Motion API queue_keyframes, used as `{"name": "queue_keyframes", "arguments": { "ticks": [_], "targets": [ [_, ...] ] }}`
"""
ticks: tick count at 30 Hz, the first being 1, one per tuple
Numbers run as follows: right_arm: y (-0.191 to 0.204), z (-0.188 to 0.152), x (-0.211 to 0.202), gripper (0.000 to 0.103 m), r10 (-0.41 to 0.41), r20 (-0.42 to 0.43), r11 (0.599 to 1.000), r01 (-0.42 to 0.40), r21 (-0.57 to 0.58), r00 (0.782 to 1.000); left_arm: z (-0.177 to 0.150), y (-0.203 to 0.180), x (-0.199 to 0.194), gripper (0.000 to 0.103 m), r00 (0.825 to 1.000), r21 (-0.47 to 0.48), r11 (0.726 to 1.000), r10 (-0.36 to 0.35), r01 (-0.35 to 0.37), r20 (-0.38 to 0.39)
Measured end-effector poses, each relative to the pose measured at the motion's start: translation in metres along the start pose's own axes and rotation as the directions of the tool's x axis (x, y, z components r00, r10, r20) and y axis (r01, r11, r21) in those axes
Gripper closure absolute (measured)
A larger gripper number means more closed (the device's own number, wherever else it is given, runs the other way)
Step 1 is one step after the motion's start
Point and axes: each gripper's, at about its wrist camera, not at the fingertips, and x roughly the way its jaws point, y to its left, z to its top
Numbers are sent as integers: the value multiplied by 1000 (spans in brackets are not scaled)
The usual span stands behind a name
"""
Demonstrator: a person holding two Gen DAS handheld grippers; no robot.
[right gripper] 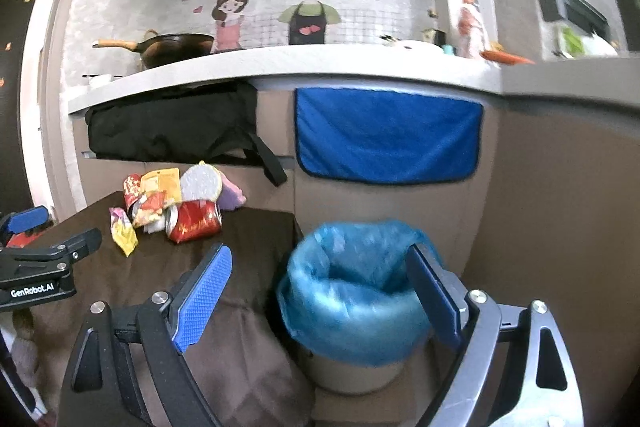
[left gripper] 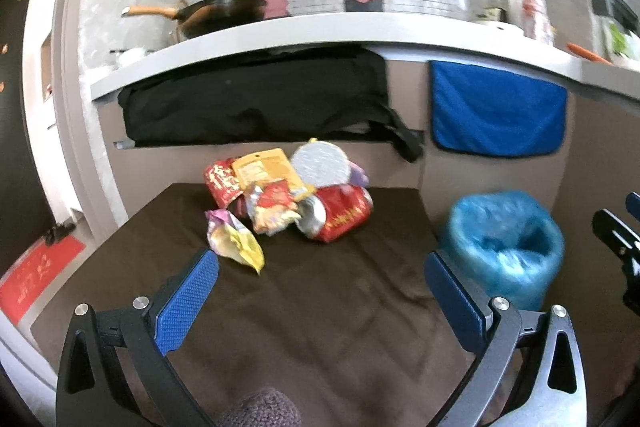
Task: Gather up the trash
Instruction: 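Reach into the trash pile and grasp the pink-yellow chip bag with left tool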
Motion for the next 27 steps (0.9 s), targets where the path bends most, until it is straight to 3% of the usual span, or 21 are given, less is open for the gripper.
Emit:
{"name": "queue_keyframes", "arguments": {
  "ticks": [5, 10, 13, 18, 21, 27],
  "targets": [
    [20, 19, 41, 16, 43, -8, 999, -43, -32, 999, 17, 51, 46, 1, 998, -107, 993, -45, 39, -54],
    [39, 26, 87, 16, 85, -28, 995, -86, -42, 996, 20, 106, 86, 1, 995, -168, 985, 33, -48, -93],
    [49, 24, 114, 16, 113, -53, 993, -115, -29, 992, 12, 133, 109, 1, 985, -237, 971, -2, -40, -174],
    [63, 15, 151, 16, 157, -121, 987, -159, -9, 980, 1, 147, 146, 9, 966, -341, 940, -90, 2, -242],
    [71, 6, 162, 16, 172, -154, 984, -177, -21, 973, 0, 146, 166, 10, 960, -350, 937, -94, -4, -262],
    [77, -2, 168, 16, 151, -172, 985, -163, -60, 974, -5, 153, 219, 25, 931, -379, 924, -99, -45, -351]
  ]
}}
